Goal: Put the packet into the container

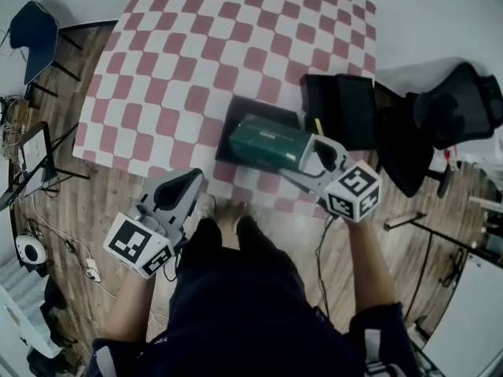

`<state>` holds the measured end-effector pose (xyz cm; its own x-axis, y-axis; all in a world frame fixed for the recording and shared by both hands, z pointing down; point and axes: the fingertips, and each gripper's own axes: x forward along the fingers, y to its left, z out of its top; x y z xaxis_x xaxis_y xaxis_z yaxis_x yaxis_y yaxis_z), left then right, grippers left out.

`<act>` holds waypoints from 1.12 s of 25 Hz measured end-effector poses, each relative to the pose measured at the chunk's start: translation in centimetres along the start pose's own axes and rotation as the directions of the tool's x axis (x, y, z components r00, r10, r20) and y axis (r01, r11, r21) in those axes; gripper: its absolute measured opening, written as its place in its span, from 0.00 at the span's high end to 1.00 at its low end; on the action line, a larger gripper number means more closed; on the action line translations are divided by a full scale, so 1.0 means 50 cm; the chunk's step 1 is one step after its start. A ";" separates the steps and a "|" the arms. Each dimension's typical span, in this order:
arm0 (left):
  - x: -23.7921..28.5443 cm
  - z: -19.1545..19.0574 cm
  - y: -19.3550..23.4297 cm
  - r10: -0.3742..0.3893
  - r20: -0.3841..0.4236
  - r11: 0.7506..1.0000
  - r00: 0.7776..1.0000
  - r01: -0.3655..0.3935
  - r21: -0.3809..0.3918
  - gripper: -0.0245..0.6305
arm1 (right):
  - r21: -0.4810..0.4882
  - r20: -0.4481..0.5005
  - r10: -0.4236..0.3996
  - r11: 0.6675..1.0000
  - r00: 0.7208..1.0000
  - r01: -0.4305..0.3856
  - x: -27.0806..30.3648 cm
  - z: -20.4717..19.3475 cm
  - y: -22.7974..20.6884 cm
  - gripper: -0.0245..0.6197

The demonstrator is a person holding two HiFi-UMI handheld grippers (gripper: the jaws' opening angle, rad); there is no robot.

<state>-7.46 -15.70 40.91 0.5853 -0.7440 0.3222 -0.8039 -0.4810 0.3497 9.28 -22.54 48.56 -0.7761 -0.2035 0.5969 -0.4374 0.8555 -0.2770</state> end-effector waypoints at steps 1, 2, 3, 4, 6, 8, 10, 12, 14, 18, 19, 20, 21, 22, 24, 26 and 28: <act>0.002 -0.003 -0.002 0.009 -0.001 1.000 1.000 -0.009 -0.003 0.92 | -0.027 -0.013 0.002 1.000 1.000 -0.003 0.008 -0.003 0.000 0.33; 0.002 -0.007 -0.004 0.018 -0.003 1.000 1.000 -0.018 -0.006 0.92 | -0.056 -0.029 0.001 0.998 1.000 -0.003 0.016 -0.006 0.000 0.33; 0.003 -0.011 -0.006 0.026 -0.004 1.000 1.000 -0.026 -0.009 0.92 | -0.088 -0.046 -0.003 0.996 0.999 -0.001 0.025 -0.009 0.000 0.33; 0.003 -0.016 -0.007 0.033 -0.006 0.999 0.999 -0.033 -0.013 0.92 | -0.117 -0.064 -0.006 0.993 0.998 -0.001 0.034 -0.013 0.001 0.33; 0.003 -0.026 -0.008 0.045 -0.010 0.999 0.999 -0.045 -0.022 0.92 | -0.157 -0.097 -0.004 0.987 0.995 -0.012 0.054 -0.023 0.003 0.33; 0.001 -0.036 -0.007 0.055 -0.017 0.998 0.998 -0.056 -0.031 0.92 | -0.182 -0.112 -0.001 0.983 0.994 -0.019 0.071 -0.030 0.002 0.33; -0.002 -0.044 -0.004 0.063 -0.023 0.997 0.998 -0.064 -0.038 0.92 | -0.206 -0.107 -0.011 0.978 0.994 -0.011 0.087 -0.031 0.000 0.33; -0.003 -0.050 0.000 0.066 -0.028 0.997 0.997 -0.067 -0.041 0.92 | -0.231 -0.107 -0.018 0.973 0.994 -0.007 0.100 -0.035 0.000 0.33; -0.003 -0.054 0.003 0.066 -0.033 0.997 0.997 -0.067 -0.042 0.92 | -0.270 -0.115 -0.029 0.963 0.993 -0.004 0.110 -0.041 0.002 0.33; 0.000 -0.058 0.004 0.054 -0.040 0.997 0.998 -0.056 -0.043 0.92 | -0.329 -0.121 -0.045 0.944 0.992 0.003 0.120 -0.057 0.000 0.33; 0.002 -0.059 0.005 0.051 -0.042 0.998 0.998 -0.053 -0.043 0.92 | -0.332 -0.119 -0.044 0.943 0.992 0.002 0.121 -0.060 -0.001 0.33; 0.003 -0.060 0.006 0.047 -0.044 0.998 0.998 -0.049 -0.043 0.92 | -0.336 -0.123 -0.043 0.942 0.991 -0.001 0.122 -0.065 -0.004 0.33; 0.005 -0.061 0.006 0.044 -0.046 0.998 0.998 -0.046 -0.043 0.92 | -0.344 -0.132 -0.044 0.939 0.990 -0.004 0.125 -0.071 -0.006 0.33; 0.006 -0.062 0.005 0.040 -0.047 0.998 0.998 -0.042 -0.043 0.92 | -0.360 -0.147 -0.049 0.933 0.988 -0.008 0.127 -0.077 -0.008 0.33; 0.009 -0.063 0.005 0.035 -0.050 0.998 0.998 -0.037 -0.044 0.92 | -0.404 -0.176 -0.062 0.915 0.983 -0.015 0.133 -0.088 -0.008 0.33; 0.010 -0.064 0.006 0.031 -0.052 0.998 0.998 -0.033 -0.044 0.92 | -0.432 -0.185 -0.067 0.902 0.981 -0.020 0.140 -0.089 -0.006 0.33; 0.009 -0.064 0.008 0.030 -0.054 0.998 0.998 -0.033 -0.045 0.92 | -0.462 -0.189 -0.074 0.887 0.979 -0.022 0.148 -0.088 -0.002 0.33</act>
<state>-7.19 -14.74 43.98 0.5654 -0.7322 0.3797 -0.8172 -0.4349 0.3782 5.58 -22.03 56.32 -0.6418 -0.1724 0.7472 -0.1607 0.9830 0.0887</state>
